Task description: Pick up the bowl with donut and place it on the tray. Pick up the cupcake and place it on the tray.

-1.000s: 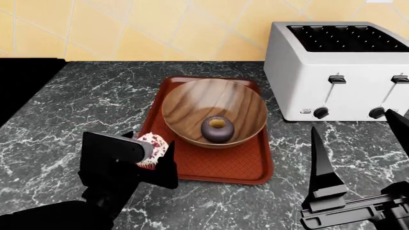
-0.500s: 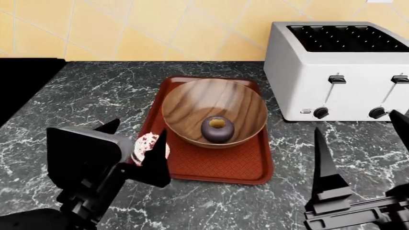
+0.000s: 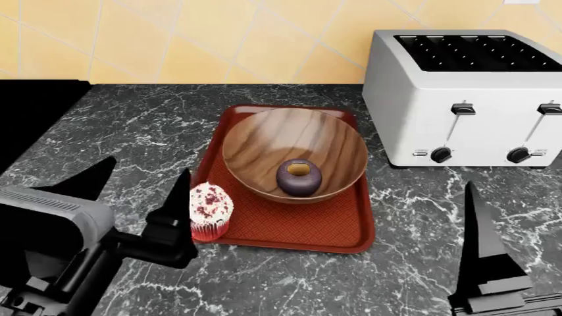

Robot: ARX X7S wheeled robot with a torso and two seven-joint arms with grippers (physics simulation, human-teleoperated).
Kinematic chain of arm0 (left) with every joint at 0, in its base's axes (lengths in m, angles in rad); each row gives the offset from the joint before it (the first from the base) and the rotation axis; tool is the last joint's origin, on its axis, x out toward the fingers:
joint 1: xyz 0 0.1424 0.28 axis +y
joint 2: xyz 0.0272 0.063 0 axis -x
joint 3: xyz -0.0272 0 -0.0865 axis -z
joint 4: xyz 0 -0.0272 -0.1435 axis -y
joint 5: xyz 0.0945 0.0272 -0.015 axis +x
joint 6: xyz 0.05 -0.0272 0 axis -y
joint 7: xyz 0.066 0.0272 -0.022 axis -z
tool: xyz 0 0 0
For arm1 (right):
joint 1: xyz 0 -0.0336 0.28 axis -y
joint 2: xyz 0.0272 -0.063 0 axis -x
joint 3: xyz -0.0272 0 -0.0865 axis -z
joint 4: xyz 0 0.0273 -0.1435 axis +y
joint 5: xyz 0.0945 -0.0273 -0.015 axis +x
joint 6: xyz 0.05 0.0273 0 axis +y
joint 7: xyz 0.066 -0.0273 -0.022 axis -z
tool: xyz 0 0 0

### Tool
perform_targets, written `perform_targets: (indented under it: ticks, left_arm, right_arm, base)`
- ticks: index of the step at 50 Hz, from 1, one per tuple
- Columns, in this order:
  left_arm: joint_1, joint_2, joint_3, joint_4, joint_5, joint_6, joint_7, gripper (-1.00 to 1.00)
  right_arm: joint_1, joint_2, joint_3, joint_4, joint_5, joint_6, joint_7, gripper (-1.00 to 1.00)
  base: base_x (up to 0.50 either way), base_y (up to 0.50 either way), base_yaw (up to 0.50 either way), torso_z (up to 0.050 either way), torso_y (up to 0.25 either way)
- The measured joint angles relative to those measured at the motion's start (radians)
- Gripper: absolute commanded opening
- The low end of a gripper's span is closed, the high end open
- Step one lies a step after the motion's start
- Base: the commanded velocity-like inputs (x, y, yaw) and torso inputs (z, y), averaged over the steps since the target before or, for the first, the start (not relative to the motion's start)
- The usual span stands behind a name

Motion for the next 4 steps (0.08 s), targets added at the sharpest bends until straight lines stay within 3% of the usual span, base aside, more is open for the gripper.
perform_targets:
  ticks: [4]
  left_arm:
    - [-0.004, -0.040, 0.002, 0.020, 0.017, -0.002, 0.008, 1.00]
  right_arm:
    - [-0.012, 0.010, 0.045, 0.000, 0.033, 0.000, 0.000, 1.00]
  base:
    - [0.00, 0.00, 0.00, 0.000, 0.000]
